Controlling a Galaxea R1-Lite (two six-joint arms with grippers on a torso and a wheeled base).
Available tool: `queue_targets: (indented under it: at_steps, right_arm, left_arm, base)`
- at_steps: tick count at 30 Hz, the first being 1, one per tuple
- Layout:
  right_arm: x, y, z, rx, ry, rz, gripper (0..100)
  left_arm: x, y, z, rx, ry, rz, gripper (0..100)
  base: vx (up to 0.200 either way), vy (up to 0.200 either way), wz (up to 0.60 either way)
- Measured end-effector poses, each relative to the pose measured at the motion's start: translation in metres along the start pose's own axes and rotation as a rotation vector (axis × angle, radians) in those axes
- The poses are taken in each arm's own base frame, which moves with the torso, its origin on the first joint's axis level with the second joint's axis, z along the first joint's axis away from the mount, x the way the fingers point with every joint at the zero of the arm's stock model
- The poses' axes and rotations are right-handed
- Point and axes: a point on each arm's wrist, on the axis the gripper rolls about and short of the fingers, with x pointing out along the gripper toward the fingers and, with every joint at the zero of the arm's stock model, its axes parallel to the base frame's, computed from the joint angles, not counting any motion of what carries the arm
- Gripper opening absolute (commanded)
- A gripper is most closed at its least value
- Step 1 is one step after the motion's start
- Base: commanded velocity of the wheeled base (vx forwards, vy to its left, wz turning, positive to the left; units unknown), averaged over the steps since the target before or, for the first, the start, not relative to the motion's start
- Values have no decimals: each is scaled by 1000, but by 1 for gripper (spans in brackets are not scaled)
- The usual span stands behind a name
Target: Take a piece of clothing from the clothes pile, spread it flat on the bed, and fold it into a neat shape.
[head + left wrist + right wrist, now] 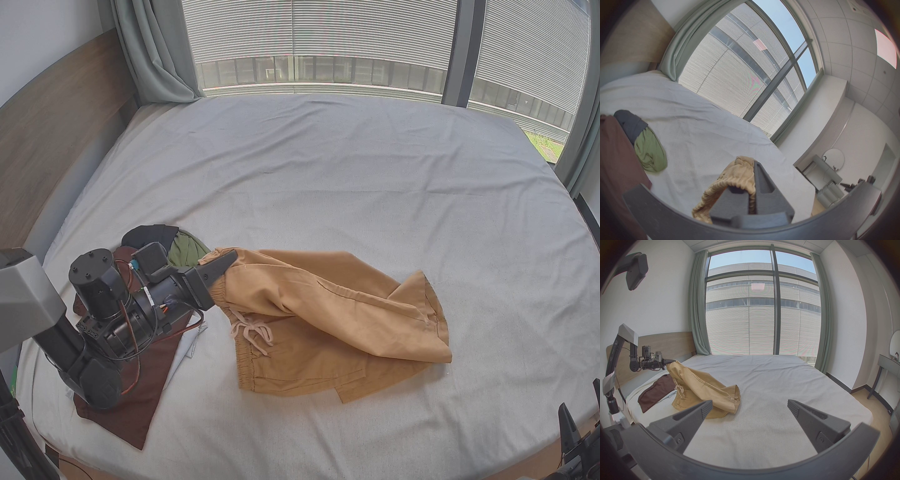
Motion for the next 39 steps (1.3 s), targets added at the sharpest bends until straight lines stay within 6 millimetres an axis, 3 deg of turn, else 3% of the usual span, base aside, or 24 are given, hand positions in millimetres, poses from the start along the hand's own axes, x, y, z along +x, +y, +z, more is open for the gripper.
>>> queue_targets:
  at_steps: [19,39]
  right_arm:
    - [0,0,0,-3,0,0,100]
    - [0,0,0,-7,0,1,100]
  left_arm:
    - [-5,39,-32,177,140,39,0]
    - [-4,46,-40,161,164,55,0]
  base:
    - [0,0,0]
    - [0,0,0]
